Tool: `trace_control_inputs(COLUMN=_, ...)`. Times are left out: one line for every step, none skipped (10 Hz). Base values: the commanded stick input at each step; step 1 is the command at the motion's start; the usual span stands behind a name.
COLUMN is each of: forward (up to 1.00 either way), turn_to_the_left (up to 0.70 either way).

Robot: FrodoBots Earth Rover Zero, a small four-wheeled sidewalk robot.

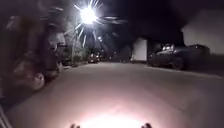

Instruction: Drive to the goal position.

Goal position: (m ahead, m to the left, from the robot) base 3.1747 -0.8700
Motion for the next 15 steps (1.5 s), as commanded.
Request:
trace_control_inputs(forward=0.7, turn_to_the_left=0.0)
trace_control_inputs(forward=0.7, turn_to_the_left=0.0)
trace_control_inputs(forward=0.7, turn_to_the_left=0.0)
trace_control_inputs(forward=0.7, turn_to_the_left=0.0)
trace_control_inputs(forward=0.7, turn_to_the_left=0.0)
trace_control_inputs(forward=0.7, turn_to_the_left=0.0)
trace_control_inputs(forward=0.7, turn_to_the_left=0.0)
trace_control_inputs(forward=0.7, turn_to_the_left=0.0)
trace_control_inputs(forward=0.7, turn_to_the_left=0.0)
trace_control_inputs(forward=0.7, turn_to_the_left=0.0)
trace_control_inputs(forward=0.7, turn_to_the_left=0.0)
trace_control_inputs(forward=0.7, turn_to_the_left=0.0)
trace_control_inputs(forward=0.7, turn_to_the_left=0.0)
trace_control_inputs(forward=0.7, turn_to_the_left=0.0)
trace_control_inputs(forward=0.7, turn_to_the_left=0.0)
